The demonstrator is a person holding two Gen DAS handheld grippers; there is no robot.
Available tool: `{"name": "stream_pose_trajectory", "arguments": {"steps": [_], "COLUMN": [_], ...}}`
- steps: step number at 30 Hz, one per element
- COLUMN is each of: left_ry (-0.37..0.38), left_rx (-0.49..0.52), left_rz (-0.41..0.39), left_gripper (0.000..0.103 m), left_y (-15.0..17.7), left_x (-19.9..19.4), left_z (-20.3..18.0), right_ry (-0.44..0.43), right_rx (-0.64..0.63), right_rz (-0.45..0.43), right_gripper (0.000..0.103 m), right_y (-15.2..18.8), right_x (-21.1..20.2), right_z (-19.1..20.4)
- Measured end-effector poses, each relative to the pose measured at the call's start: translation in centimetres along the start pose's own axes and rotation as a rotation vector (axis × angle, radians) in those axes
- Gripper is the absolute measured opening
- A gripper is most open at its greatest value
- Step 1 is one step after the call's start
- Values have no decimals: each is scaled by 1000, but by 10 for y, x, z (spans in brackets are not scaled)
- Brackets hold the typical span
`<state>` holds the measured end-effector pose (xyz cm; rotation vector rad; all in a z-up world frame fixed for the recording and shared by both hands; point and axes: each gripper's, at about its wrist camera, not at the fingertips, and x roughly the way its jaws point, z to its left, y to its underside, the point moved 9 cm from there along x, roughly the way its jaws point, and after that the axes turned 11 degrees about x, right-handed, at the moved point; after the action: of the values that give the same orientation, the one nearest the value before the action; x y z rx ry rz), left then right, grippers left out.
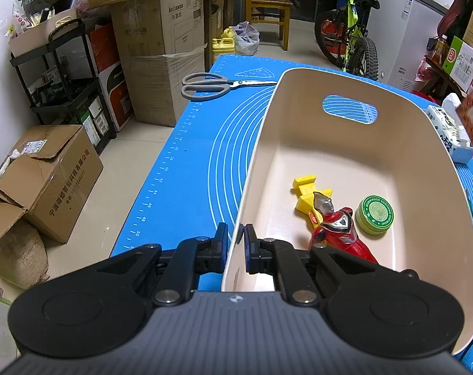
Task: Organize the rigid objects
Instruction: 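Carry the patterned small box into the basket and release it with the right tool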
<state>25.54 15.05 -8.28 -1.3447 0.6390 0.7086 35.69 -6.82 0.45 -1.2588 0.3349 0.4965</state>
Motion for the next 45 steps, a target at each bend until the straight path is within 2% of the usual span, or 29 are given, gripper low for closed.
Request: {"name": "stream_pose_trajectory", "arguments": {"steps": [6,16,20,26,32,34,38,39,40,41,45], "left_ry": [-4,-5,-5,-4,-4,-4,-5,-5,-6,-7,-7], "left_rx": [4,10,10,9,8,9,7,8,9,10,12], "left_rz": [-3,-4,-4,-4,-3,-3,-3,-3,-3,-4,-4], "left_gripper": [13,13,13,13,13,13,13,13,13,13,13], "left_y": [0,0,0,1,1,1,2,2,2,1,2], "left_x": [0,0,0,-1,-1,-1,-1,-1,-1,-1,-1], "left_z": [1,0,0,0,0,0,0,0,0,0,0], "right_ry": [-86,-157,-152,-133,-109,-107,-104,-103,-104,-107,-98], "right_rx": [-42,-169,-223,-230,-230,-224,-251,-254,-252,-241,-202], "right_rz": [14,162,226,355,411,409,360,345,331,309,229], "right_gripper": [44,44,44,44,44,49,50,56,66,70,72], "right_y": [8,65,87,118,130,128,114,110,104,97,67], "right_x": [-10,2,11,24,29,28,20,17,15,12,1], "right_z": [43,100,112,113,108,108,107,105,103,101,85]}}
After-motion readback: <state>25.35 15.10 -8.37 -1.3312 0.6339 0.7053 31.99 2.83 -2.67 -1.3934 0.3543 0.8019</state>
